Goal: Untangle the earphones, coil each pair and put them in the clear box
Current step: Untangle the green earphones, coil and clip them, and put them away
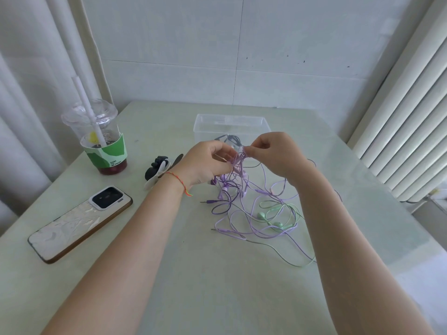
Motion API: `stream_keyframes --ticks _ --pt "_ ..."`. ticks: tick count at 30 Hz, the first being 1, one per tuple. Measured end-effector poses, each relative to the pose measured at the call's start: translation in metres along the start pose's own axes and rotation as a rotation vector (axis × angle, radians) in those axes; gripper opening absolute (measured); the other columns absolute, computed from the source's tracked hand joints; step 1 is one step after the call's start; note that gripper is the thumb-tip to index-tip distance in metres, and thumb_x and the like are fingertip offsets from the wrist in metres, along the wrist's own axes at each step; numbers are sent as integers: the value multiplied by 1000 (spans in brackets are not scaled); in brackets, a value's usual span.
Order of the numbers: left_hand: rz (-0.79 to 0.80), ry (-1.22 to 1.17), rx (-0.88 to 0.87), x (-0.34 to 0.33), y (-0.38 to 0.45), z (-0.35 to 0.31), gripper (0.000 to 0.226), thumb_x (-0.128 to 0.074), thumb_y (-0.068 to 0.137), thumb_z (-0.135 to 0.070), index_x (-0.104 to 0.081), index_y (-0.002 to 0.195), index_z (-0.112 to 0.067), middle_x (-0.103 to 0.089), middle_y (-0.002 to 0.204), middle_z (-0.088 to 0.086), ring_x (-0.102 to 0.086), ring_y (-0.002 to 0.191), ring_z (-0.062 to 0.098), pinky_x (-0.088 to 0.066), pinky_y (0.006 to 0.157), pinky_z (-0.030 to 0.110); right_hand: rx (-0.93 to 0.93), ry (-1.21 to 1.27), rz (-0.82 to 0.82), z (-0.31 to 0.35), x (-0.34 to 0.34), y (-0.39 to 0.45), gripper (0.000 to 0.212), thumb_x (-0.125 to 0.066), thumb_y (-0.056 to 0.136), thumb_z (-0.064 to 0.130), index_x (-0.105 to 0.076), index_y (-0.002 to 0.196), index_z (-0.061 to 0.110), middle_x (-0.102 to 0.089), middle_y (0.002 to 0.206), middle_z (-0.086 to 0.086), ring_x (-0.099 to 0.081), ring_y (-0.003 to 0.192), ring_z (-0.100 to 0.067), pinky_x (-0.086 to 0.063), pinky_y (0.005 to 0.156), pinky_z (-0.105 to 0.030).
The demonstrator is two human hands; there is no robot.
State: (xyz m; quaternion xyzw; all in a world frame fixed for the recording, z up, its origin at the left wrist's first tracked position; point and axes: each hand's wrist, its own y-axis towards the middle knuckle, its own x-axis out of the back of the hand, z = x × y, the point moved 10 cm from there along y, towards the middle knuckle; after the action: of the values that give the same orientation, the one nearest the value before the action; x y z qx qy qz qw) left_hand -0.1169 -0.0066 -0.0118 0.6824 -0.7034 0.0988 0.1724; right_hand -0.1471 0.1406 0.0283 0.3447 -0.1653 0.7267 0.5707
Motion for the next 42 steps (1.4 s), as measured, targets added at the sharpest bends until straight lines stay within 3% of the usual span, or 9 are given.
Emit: stream_keyframes --ticks 5,9,13,19,26,32,36,40,42 --pt "-111 -30 -21 8 1 -5 22 -55 94 -2 -66 94 -21 -65 72 1 -63 52 12 -50 50 24 -3 -21 31 0 -1 -2 29 -76 81 37 -66 80 10 -44 56 4 -34 45 -7 -27 44 -20" --pt "-155 -110 -39 14 1 -7 11 -58 95 -9 -64 103 -13 -60 56 -2 -54 41 14 -39 43 20 -11 -15 50 -1 -4 -2 32 -77 79 42 -68 79 10 -40 53 6 -32 37 -4 -25 45 -22" --pt "-118 -232 -44 13 1 -9 15 -64 92 -8 -63 106 -14 -64 72 1 -56 51 12 -41 48 18 -15 -5 45 -1 -3 -2 36 -73 83 45 -71 80 9 -38 48 9 -31 36 -5 -23 40 -18" --pt "-84 -256 -36 12 3 -11 19 -65 90 -17 -64 107 -25 -72 96 -7 -64 89 6 -46 79 26 -36 -32 69 2 -5 -5 45 -55 93 50 -69 72 14 -30 37 11 -28 37 -8 -24 38 -19" --pt "-37 -51 -57 -3 4 -4 20 -80 80 -18 -69 96 -24 -66 84 -8 -61 75 1 -51 85 29 -17 152 183 7 -19 -7 24 -56 95 24 -67 79 10 -49 62 -7 -41 50 -18 -35 49 -24" --pt "-79 104 -12 1 3 3 37 -84 63 -29 -65 94 -33 -59 75 11 -65 74 37 -54 82 47 -19 -50 38 -2 0 -1 9 -66 90 23 -69 89 14 -48 62 8 -41 53 -6 -30 50 -21" --pt "-82 153 12 2 3 7 42 -87 70 -26 -61 102 -26 -45 74 -5 -49 61 11 -45 62 28 20 86 -114 1 15 1 6 -69 86 22 -68 85 16 -46 58 8 -39 49 -7 -30 49 -21" --pt "-26 69 16 -2 7 12 28 -79 80 -18 -67 105 -16 -62 87 -3 -61 78 14 -53 90 38 23 91 -116 2 14 2 6 -68 86 21 -68 84 16 -51 57 7 -44 50 -9 -35 50 -22" --pt "-38 9 19 0 6 11 21 -77 82 -13 -69 101 -13 -67 85 1 -63 77 15 -54 87 38 9 50 -49 -1 7 1 4 -68 86 21 -68 83 18 -56 63 5 -47 53 -8 -36 51 -20"
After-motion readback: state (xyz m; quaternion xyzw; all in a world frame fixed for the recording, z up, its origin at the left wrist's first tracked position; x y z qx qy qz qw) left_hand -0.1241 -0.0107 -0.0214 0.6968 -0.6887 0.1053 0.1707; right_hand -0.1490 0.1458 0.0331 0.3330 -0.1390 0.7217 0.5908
